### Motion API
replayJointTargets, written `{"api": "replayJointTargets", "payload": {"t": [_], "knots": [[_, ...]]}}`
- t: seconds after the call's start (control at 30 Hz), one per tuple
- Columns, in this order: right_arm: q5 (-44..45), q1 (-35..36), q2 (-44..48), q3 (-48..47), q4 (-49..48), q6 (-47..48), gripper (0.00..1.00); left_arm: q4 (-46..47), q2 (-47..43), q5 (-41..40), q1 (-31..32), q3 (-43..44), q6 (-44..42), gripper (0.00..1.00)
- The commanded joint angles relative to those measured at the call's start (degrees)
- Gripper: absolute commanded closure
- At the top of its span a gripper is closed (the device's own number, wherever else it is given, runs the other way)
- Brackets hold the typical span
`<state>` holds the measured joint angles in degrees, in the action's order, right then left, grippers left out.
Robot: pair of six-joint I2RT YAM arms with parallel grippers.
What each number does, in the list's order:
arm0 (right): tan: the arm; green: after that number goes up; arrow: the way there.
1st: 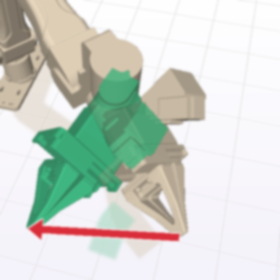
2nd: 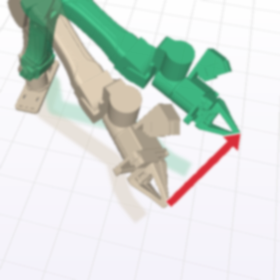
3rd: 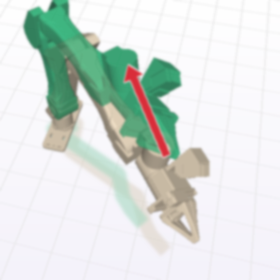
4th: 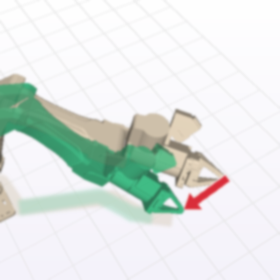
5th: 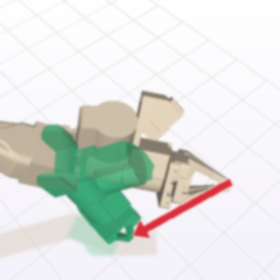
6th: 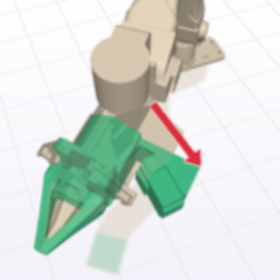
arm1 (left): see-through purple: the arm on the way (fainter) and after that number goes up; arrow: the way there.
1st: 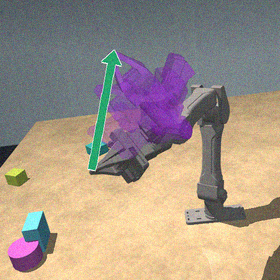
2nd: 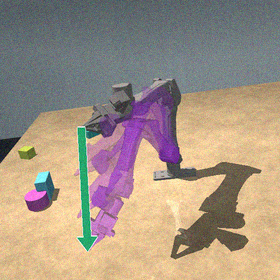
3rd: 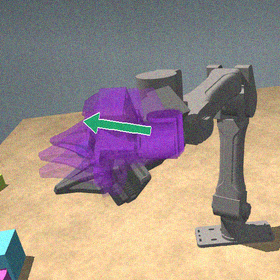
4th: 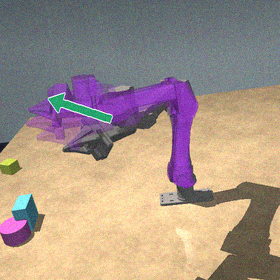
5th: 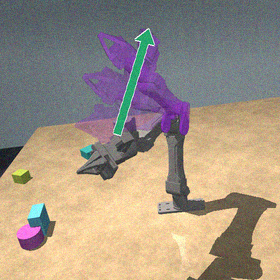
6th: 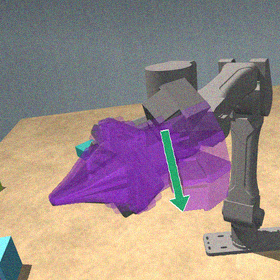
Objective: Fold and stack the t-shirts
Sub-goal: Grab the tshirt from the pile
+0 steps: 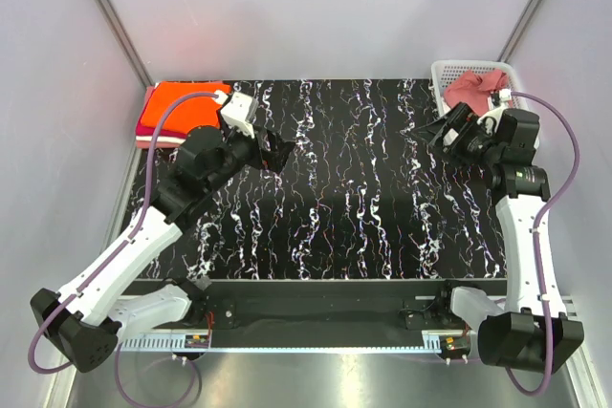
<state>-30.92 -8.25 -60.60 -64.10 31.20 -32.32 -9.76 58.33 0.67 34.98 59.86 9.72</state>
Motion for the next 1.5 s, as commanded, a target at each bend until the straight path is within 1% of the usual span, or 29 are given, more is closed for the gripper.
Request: {"api": "replayJointTargets", "payload": {"t": [0.0, 0.07, 0.17, 0.2, 0.27, 0.33, 0.37, 0.47, 0.5, 0.57, 0.67, 0.77, 0.8, 0.87, 0.9, 0.97, 1.0, 1.07, 1.1, 1.17, 1.2, 1.3, 1.47], "knots": [[1.9, 0.1, 1.0, -0.9, -1.1, 1.3, 0.0, 2.6, -1.5, 0.3, 0.2, 0.6, 0.4, 0.01], [3.8, 0.1, 0.3, -1.8, -1.0, 0.9, 0.0, 2.6, -1.5, 0.3, 0.2, 0.6, 0.3, 0.01], [15.6, -0.3, -2.7, -4.7, -0.4, -2.0, 0.0, 2.6, -1.9, 0.0, 0.3, 0.6, 0.3, 0.01], [21.8, -0.6, -5.1, -5.7, 0.0, -1.9, 0.0, 2.6, -1.9, -0.1, 0.3, 0.6, 0.4, 0.01], [25.1, -1.5, -8.3, -9.6, 0.3, -0.6, 0.0, 2.6, -1.9, 0.3, 0.2, 0.6, 0.7, 0.01], [30.5, -2.5, -13.6, -14.2, 0.5, -0.3, 0.0, 2.6, -1.8, 0.5, 0.3, 0.6, 0.8, 0.01], [35.8, -2.7, -17.3, -15.9, 0.7, -0.4, 0.0, 2.6, -1.6, 0.5, 0.3, 0.6, 0.8, 0.01], [41.2, -4.4, -23.3, -22.3, 0.9, 0.7, 0.0, 2.5, -1.2, 0.6, 0.7, 0.6, 1.1, 0.01], [42.9, -5.4, -27.3, -23.9, 0.8, 1.8, 0.0, 2.6, -0.8, 1.2, 1.0, 0.7, 1.0, 0.01], [43.1, -6.3, -31.4, -28.9, 1.2, 3.0, 0.0, 2.5, -0.4, 1.7, 1.1, 0.9, 1.3, 0.01], [44.8, -7.0, -40.6, -34.8, 1.2, 5.6, 0.0, 1.8, -0.1, 2.9, 1.1, 1.6, 1.8, 0.01], [44.3, -8.2, -46.9, -41.3, 2.5, 8.1, 0.02, 2.9, -0.9, 6.2, 1.1, 1.2, 4.4, 0.01], [42.9, -8.6, -50.6, -42.9, 3.2, 8.8, 0.03, 3.5, -0.8, 9.4, 1.1, 1.0, 5.7, 0.01], [42.3, -9.1, -54.2, -47.5, 7.3, 9.3, 0.05, 3.9, 0.1, 11.9, 1.2, 1.3, 6.9, 0.01], [42.2, -9.2, -57.5, -51.4, 11.8, 9.3, 0.05, 3.6, 2.0, 14.3, 1.1, 1.7, 8.0, 0.01], [42.4, -9.2, -59.8, -53.9, 15.6, 8.5, 0.07, 1.1, 4.6, 16.9, 0.7, 3.9, 9.1, 0.01], [43.2, -9.2, -61.2, -54.6, 17.2, 6.9, 0.08, 0.4, 7.3, 20.3, 0.4, 4.6, 11.4, 0.01], [44.4, -9.2, -61.7, -54.6, 19.2, 5.3, 0.09, -0.3, 11.6, 25.3, -1.1, 6.1, 14.1, 0.01], [44.5, -9.2, -61.8, -54.2, 19.2, 4.1, 0.1, -0.1, 12.9, 30.8, -1.9, 6.6, 16.4, 0.01], [44.5, -9.4, -62.3, -53.8, 19.2, 3.5, 0.12, 0.0, 14.7, 33.9, -3.9, 8.0, 17.3, 0.01], [44.0, -9.7, -62.6, -53.7, 19.3, 3.0, 0.17, 0.1, 15.1, 34.0, -4.4, 7.6, 18.0, 0.01], [43.2, -10.0, -62.0, -53.6, 19.9, 1.8, 0.2, 0.7, 14.0, 32.2, -5.1, 6.9, 17.0, 0.01], [43.6, -10.4, -58.7, -52.1, 23.0, 0.0, 0.18, 0.7, 12.8, 30.5, -5.0, 6.5, 15.9, 0.01]]}}
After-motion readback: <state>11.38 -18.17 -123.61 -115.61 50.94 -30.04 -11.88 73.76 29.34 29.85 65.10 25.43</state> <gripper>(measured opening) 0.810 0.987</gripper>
